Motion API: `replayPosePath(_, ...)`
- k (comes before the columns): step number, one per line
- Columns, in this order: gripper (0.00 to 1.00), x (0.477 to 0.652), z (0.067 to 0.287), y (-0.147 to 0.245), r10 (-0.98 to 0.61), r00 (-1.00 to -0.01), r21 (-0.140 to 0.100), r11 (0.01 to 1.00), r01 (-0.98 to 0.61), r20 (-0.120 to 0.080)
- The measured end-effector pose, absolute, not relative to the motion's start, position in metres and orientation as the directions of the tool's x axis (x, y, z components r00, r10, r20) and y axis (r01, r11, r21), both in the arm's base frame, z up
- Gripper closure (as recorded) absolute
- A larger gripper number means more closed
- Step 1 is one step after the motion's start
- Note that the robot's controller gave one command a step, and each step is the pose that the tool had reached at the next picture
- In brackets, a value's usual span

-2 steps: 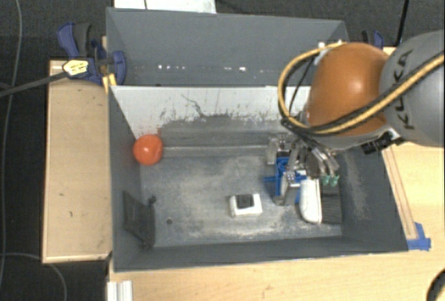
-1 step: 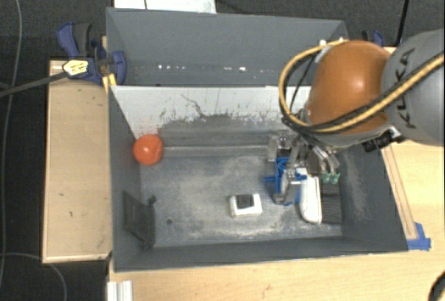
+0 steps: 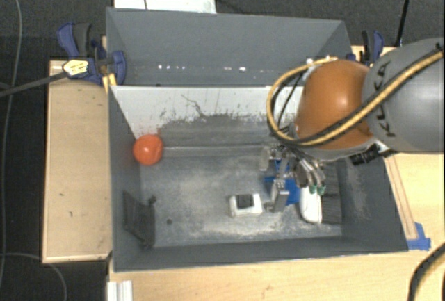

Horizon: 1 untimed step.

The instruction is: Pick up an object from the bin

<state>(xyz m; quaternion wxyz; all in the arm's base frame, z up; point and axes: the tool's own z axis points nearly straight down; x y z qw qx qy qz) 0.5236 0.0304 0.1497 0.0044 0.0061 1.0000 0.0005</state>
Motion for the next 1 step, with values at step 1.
replayPosePath(1,0.0,0.5135,0.098,0.0342,0.032,-0.999,0.002,0.999,0.032,0.001)
